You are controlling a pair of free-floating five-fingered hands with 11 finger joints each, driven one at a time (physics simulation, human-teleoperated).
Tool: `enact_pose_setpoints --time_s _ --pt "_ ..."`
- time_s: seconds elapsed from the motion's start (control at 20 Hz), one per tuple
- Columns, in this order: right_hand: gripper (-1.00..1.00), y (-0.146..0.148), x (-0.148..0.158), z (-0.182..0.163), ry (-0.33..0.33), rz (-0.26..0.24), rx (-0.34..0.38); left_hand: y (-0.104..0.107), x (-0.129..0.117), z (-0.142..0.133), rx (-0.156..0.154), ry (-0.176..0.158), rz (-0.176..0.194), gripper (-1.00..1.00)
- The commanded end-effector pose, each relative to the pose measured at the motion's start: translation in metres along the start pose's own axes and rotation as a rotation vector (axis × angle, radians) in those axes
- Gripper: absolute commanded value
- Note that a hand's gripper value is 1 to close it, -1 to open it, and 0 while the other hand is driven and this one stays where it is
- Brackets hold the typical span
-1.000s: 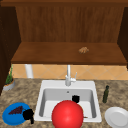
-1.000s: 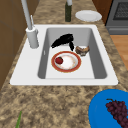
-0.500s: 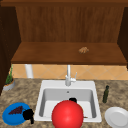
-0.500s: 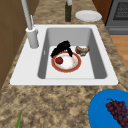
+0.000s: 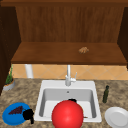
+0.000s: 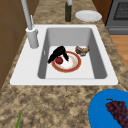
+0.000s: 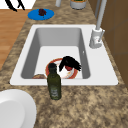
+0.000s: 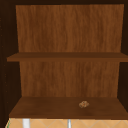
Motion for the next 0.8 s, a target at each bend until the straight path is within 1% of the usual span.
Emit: enact_pose_setpoints --time_s 0.0,0.1,0.15,0.2,0.3,0.45,0.5,0.6,0.65,0.75 --pt "-1.00 -0.002 -0.008 -0.026 -0.044 0.022 0.036 0.000 0.000 0.000 0.000 0.000 0.000 0.00" --pt "-1.00 0.007 -0.011 -0.035 -0.051 0.020 0.051 0.000 0.000 0.000 0.000 0.000 0.000 0.00" --pt "-1.00 0.010 -0.013 -0.039 -0.039 0.006 0.057 0.000 0.000 0.000 0.000 0.000 0.000 0.00" --pt "-1.00 0.009 -0.012 -0.040 -0.041 -0.015 0.062 0.000 0.000 0.000 0.000 0.000 0.000 0.00" --pt "-1.00 0.008 -0.012 -0.036 -0.054 -0.044 0.086 0.000 0.000 0.000 0.000 0.000 0.000 0.00" --pt "-1.00 0.007 -0.016 -0.031 -0.068 -0.059 0.102 0.000 0.000 0.000 0.000 0.000 0.000 0.00" --pt "-1.00 0.012 -0.016 -0.027 -0.067 -0.059 0.097 0.000 0.000 0.000 0.000 0.000 0.000 0.00" --pt "-1.00 0.026 -0.006 -0.007 -0.063 -0.037 0.066 0.000 0.000 0.000 0.000 0.000 0.000 0.00" --pt "-1.00 0.029 -0.003 -0.004 -0.067 -0.033 0.061 0.000 0.000 0.000 0.000 0.000 0.000 0.00" --pt "-1.00 0.027 0.008 -0.009 -0.045 -0.026 0.062 0.000 0.000 0.000 0.000 0.000 0.000 0.00"
